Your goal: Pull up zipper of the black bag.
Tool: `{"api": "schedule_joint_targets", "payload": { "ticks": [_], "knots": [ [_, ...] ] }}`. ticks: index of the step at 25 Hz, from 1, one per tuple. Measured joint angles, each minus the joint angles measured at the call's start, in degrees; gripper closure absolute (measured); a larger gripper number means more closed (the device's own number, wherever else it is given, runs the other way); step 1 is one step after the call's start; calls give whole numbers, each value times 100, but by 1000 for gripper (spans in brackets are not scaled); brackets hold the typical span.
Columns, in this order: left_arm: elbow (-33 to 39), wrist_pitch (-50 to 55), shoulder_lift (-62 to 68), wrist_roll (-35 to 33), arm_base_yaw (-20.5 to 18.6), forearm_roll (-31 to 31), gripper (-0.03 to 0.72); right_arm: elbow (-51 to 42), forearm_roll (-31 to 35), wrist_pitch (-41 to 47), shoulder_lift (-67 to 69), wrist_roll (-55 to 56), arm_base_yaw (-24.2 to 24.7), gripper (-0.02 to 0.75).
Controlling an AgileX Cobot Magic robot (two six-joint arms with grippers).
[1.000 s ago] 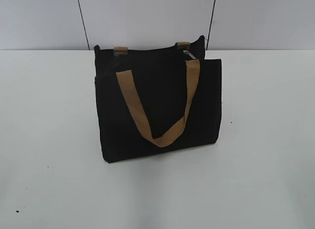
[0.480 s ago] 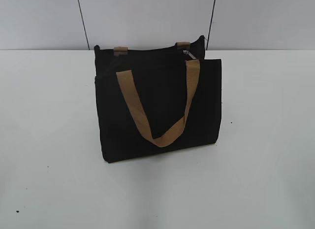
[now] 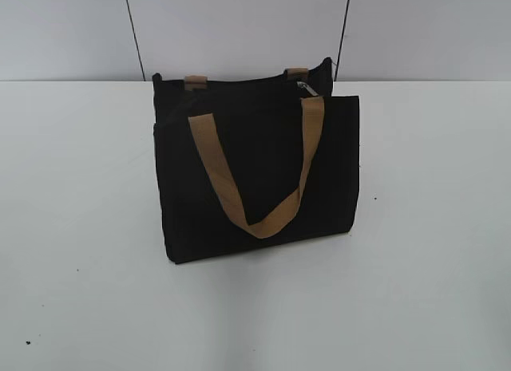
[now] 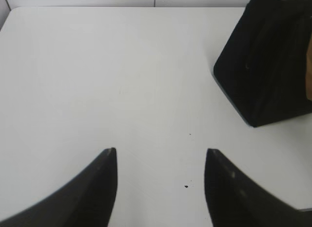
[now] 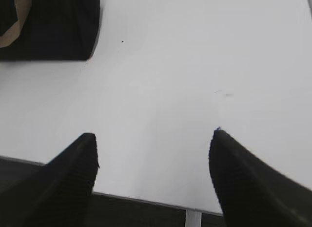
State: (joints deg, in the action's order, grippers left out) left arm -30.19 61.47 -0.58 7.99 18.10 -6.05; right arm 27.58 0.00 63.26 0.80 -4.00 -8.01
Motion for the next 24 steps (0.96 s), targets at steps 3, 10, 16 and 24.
{"api": "schedule_joint_targets", "payload": {
  "ticks": [3, 10, 16, 24],
  "knots": [
    [0, 0, 0, 0, -297, 0, 251, 0, 0, 6, -118, 0, 404, 192],
    [0, 0, 0, -13, -976, 0, 262, 0, 0, 0, -118, 0, 788, 192],
    [0, 0, 0, -13, -1313, 0, 264, 0, 0, 0, -118, 0, 815, 192],
    [0, 0, 0, -17, -1313, 0, 265, 0, 0, 0, -118, 0, 815, 192]
  ]
}}
